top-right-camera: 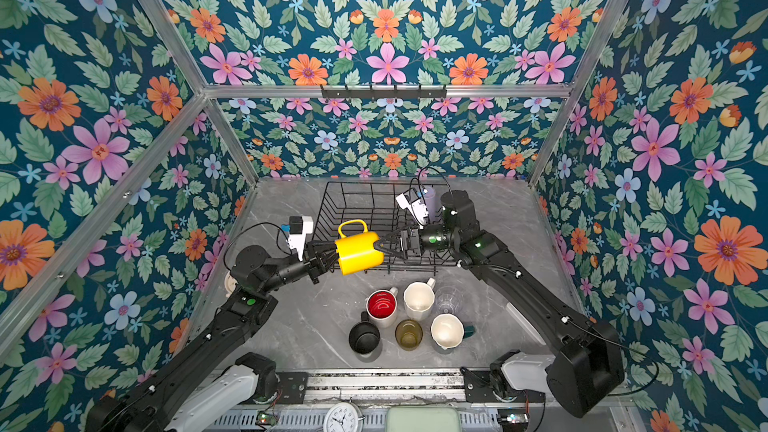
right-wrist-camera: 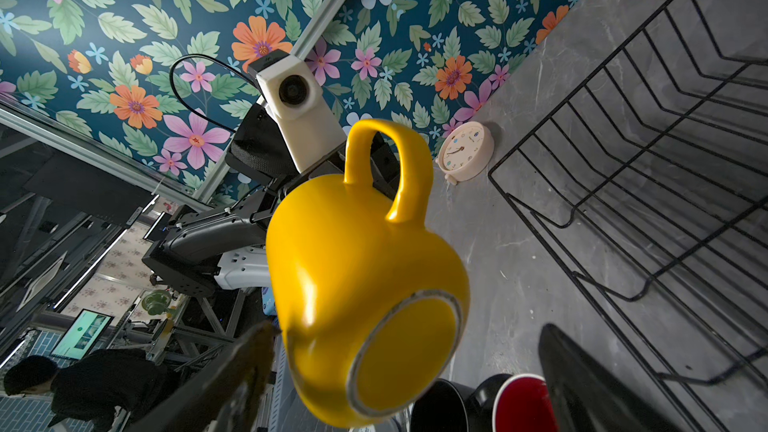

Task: Load the cups into the dish rack
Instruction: 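Lift the yellow mug toward the right gripper above the rack while the right gripper waits, then close the right gripper on the yellow mug's base beside the left gripper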

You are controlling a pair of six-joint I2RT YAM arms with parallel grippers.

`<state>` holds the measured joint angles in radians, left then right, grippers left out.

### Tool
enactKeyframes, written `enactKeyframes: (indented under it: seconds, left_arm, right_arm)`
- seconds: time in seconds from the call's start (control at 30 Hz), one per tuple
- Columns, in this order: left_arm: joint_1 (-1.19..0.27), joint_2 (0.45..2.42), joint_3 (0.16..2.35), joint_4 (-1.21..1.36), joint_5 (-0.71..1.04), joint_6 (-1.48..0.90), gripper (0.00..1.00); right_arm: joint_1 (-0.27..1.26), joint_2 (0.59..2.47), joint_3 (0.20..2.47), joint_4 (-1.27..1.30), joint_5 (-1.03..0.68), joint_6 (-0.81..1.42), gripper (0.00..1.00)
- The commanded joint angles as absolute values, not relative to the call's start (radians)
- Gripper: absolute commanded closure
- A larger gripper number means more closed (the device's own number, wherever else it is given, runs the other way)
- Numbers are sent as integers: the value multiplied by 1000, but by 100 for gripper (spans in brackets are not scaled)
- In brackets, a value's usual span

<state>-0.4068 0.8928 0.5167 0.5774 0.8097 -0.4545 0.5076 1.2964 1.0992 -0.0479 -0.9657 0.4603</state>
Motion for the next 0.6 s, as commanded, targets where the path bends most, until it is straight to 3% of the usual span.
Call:
enactKeyframes:
  seconds: [0.0,0.57]
  left_arm:
    - [-405,894,528,680,834,-478,100]
    - [-405,899,523,708,857,-498,100]
  right_arm:
    - [519,1308,1108,-4,-978,461,1]
    - [624,1392,1146,53,-974,501,2]
